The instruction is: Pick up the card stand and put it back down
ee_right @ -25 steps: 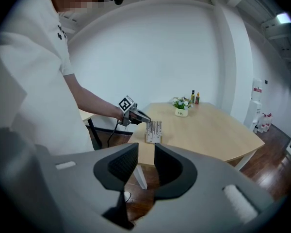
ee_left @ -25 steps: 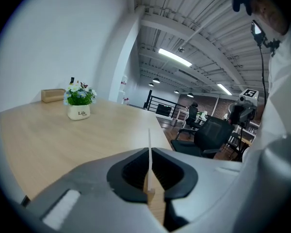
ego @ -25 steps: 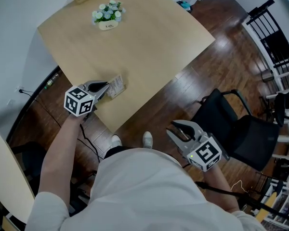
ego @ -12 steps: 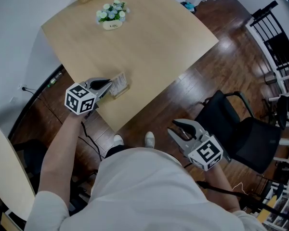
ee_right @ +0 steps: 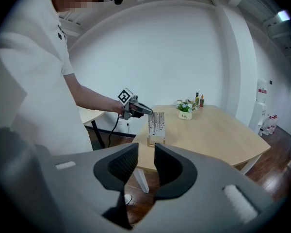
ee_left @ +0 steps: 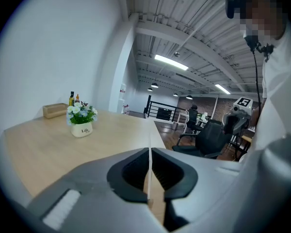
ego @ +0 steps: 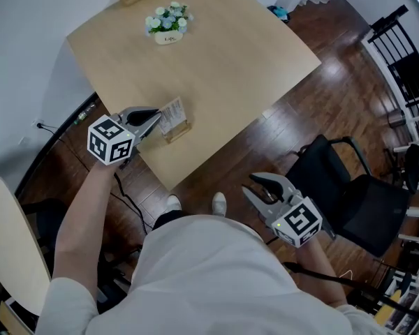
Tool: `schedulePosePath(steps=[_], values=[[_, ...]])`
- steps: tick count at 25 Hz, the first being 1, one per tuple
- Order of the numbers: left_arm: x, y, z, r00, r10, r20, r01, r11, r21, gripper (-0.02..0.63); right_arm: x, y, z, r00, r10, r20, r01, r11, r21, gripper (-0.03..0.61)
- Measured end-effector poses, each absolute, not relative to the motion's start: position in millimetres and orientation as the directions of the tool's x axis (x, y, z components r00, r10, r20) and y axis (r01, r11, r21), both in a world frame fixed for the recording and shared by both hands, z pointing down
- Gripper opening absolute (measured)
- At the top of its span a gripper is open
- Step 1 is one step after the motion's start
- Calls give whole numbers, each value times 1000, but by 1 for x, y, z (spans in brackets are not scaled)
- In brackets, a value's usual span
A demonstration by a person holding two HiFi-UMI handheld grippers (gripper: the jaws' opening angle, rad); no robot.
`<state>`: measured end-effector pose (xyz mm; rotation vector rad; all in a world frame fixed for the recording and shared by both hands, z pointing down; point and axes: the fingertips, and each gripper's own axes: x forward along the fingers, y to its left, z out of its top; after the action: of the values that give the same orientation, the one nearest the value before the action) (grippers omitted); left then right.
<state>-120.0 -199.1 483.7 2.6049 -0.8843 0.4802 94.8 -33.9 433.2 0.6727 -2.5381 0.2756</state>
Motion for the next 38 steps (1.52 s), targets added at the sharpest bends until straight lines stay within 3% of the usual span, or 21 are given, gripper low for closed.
schedulePosePath(steps=[14, 28, 38], values=[[-145, -167, 394, 700, -637, 322, -702, -695, 152, 17, 97, -31, 428, -803, -345, 485, -424, 904, -60, 109], [-200, -60, 362, 485, -825, 290, -874, -470, 124, 17, 86, -29, 431, -872, -204, 444, -264, 962, -75, 109], [-220, 21, 377, 331, -892, 309, -942, -294, 161, 17, 67, -20, 436, -890, -52, 453, -109, 989, -102, 109]])
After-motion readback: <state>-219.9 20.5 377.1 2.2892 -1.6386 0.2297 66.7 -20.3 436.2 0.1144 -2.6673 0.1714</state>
